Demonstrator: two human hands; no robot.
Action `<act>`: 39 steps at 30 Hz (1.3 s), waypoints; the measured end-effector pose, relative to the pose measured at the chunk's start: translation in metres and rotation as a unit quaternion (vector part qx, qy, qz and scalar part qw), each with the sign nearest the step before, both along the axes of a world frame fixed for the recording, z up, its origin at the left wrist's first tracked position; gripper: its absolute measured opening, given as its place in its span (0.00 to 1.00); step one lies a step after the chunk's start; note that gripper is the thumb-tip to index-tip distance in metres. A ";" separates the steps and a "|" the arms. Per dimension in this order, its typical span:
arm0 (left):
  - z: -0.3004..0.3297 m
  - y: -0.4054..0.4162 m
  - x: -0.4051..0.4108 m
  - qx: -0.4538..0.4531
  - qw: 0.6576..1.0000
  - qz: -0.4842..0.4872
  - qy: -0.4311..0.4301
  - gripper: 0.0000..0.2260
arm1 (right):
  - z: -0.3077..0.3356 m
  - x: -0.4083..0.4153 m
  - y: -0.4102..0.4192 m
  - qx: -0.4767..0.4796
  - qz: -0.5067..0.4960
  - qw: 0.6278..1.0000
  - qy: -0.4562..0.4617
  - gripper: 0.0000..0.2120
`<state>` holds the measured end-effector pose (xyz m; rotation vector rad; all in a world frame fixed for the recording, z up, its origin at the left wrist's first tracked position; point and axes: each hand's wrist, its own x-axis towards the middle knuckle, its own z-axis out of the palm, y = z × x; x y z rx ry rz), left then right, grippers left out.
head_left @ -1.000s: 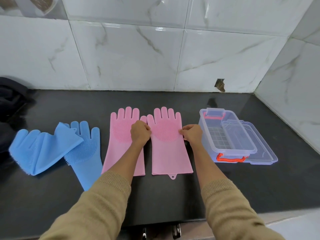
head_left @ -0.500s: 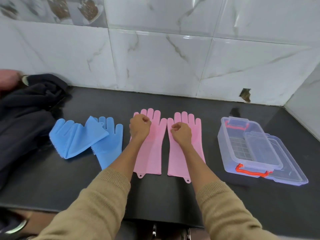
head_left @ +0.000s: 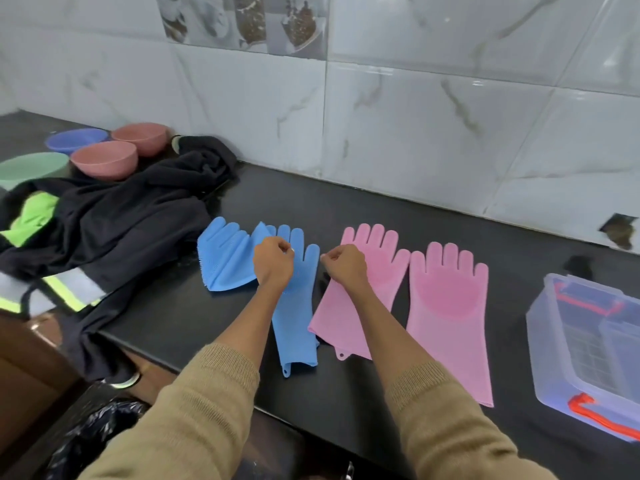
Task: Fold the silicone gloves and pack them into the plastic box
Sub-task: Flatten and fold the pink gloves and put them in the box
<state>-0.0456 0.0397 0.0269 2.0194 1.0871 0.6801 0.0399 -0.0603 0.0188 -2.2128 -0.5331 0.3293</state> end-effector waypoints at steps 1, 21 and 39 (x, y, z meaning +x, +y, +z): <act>0.000 0.003 -0.003 0.000 1.000 0.007 -0.001 0.05 | -0.001 -0.002 0.008 -0.036 0.020 0.999 0.006 0.12; 0.022 0.004 0.004 -0.004 0.999 -0.001 -0.046 0.14 | 0.022 -0.019 0.040 0.277 0.056 0.883 0.376 0.14; 0.035 0.012 -0.006 -0.538 0.817 -0.181 -0.102 0.20 | 0.058 -0.007 -0.008 0.473 0.081 0.744 0.465 0.20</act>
